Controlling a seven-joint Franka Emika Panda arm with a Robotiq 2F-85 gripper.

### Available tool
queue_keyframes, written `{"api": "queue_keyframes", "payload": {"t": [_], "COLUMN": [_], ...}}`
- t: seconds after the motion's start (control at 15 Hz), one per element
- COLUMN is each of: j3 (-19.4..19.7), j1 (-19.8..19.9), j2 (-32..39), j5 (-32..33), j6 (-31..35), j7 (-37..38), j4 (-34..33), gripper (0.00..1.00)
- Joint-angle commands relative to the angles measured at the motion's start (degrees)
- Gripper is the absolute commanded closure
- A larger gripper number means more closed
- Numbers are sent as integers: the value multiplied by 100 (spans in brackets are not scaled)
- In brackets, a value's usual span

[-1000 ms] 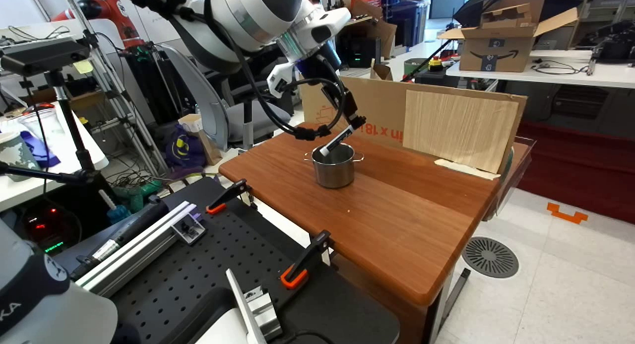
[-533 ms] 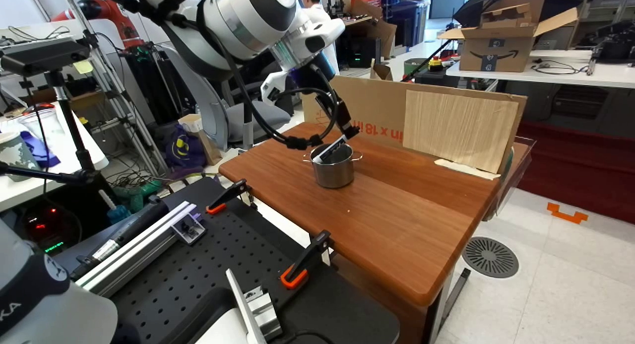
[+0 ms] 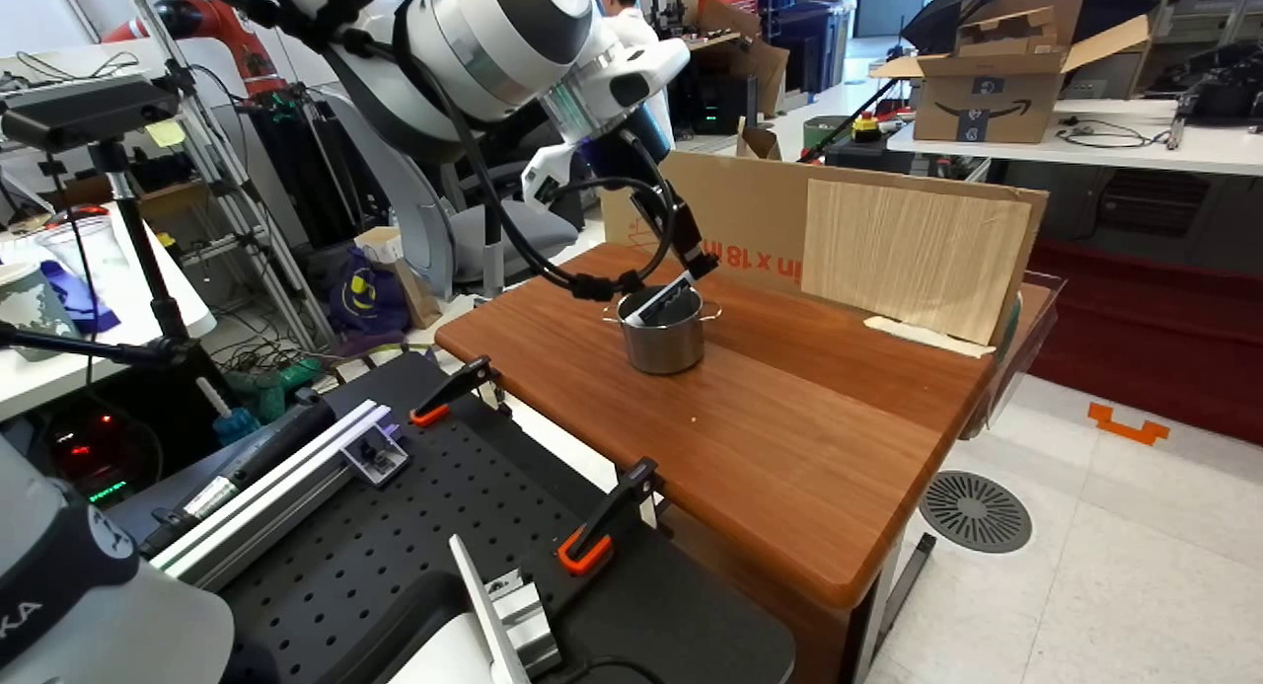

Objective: Put the marker in the silver pot

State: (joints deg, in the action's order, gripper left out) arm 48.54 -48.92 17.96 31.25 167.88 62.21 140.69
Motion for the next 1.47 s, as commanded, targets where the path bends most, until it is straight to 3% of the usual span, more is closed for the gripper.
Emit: {"api": "queue_keyframes", "payload": {"t": [0.0,0.93,1.0,1.13,1.4], "j3": [220,193,187,127,113], "j1": [-42,20,18,71,104], "j2": [120,739,768,741,718], "j5": [165,-12,-10,-34,-43], "j6": [292,826,841,830,830], "j7": [111,202,196,158,141], "j4": [30,-9,-13,0,12], "gripper": [95,95,56,48,18]}}
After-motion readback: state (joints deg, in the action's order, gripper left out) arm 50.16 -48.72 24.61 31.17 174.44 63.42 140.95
